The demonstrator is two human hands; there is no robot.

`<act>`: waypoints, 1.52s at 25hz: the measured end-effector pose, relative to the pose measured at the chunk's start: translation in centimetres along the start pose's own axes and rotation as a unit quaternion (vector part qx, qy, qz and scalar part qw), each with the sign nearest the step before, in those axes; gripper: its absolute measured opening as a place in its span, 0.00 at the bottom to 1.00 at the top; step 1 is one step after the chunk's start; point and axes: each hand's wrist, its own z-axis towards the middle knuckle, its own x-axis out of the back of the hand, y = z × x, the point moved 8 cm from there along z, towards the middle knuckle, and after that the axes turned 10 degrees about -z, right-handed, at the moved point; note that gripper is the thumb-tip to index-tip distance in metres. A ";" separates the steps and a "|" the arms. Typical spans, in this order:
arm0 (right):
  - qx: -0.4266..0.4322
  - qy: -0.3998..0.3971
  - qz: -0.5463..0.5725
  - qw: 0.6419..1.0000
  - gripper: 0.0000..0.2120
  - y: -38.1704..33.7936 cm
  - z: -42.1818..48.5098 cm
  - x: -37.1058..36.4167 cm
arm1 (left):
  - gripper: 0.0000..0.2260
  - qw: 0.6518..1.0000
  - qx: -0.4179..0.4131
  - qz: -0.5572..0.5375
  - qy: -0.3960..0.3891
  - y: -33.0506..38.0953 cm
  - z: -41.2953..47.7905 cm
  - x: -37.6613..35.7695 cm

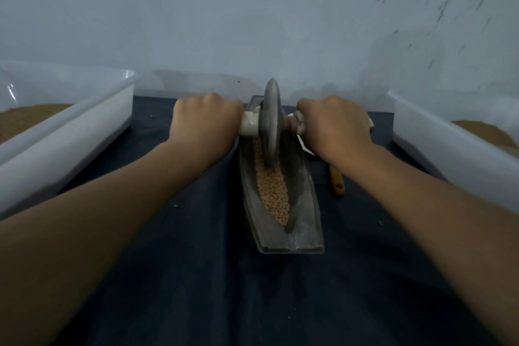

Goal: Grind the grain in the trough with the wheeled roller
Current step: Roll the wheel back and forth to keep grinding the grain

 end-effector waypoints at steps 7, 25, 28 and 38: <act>0.060 0.058 -0.021 0.996 0.19 1.2 -7.2 4.5 | 0.21 0.993 -0.110 -0.001 0.047 0.6 -5.5 4.1; 0.035 0.041 -0.047 0.997 0.14 0.3 -3.7 2.3 | 0.14 0.999 -0.039 0.021 0.007 -0.2 -3.8 1.1; -0.022 -0.026 0.007 0.999 0.01 0.0 0.1 -0.4 | 0.02 0.999 -0.012 0.024 0.028 0.3 0.4 0.1; 0.046 0.090 0.000 0.995 0.22 1.1 -6.8 3.5 | 0.19 0.992 -0.117 0.023 0.047 -0.2 -5.6 3.6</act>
